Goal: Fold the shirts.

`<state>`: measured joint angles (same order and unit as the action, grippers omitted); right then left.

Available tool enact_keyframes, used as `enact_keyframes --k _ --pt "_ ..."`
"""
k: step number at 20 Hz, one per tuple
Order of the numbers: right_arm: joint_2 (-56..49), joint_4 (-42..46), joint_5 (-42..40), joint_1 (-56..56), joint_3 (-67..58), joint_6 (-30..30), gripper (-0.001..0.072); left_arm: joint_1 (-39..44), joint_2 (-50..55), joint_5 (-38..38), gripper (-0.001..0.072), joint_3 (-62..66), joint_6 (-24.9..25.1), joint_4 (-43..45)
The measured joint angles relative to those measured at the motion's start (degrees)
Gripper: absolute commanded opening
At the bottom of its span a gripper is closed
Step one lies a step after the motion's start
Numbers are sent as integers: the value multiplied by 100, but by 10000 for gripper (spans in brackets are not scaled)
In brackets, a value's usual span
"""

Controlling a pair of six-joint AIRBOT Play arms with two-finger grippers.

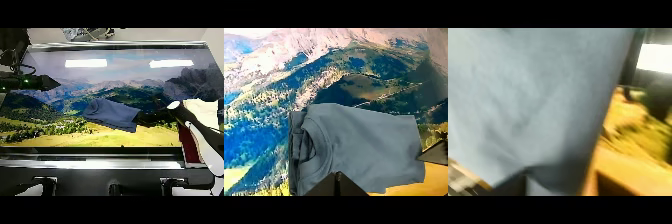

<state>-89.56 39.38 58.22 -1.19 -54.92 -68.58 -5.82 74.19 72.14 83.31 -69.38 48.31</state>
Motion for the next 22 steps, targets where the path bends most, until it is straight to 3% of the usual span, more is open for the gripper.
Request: enact_keyframes --k 1,5,10,17,22 --pt "-13 -92 -149 -59 83 52 44 -2 0 11 25 0 0 -7" --pt "44 -662 -581 -81 103 745 40 0 0 48 25 0 0 -28" --pt "627 -942 0 651 -813 1311 41 0 4 50 25 0 0 -33" --pt "1353 400 1615 2520 -3080 479 41 0 33 50 26 0 2 -33" --pt "1456 809 2127 3755 -4111 142 41 0 33 52 25 0 44 -33"
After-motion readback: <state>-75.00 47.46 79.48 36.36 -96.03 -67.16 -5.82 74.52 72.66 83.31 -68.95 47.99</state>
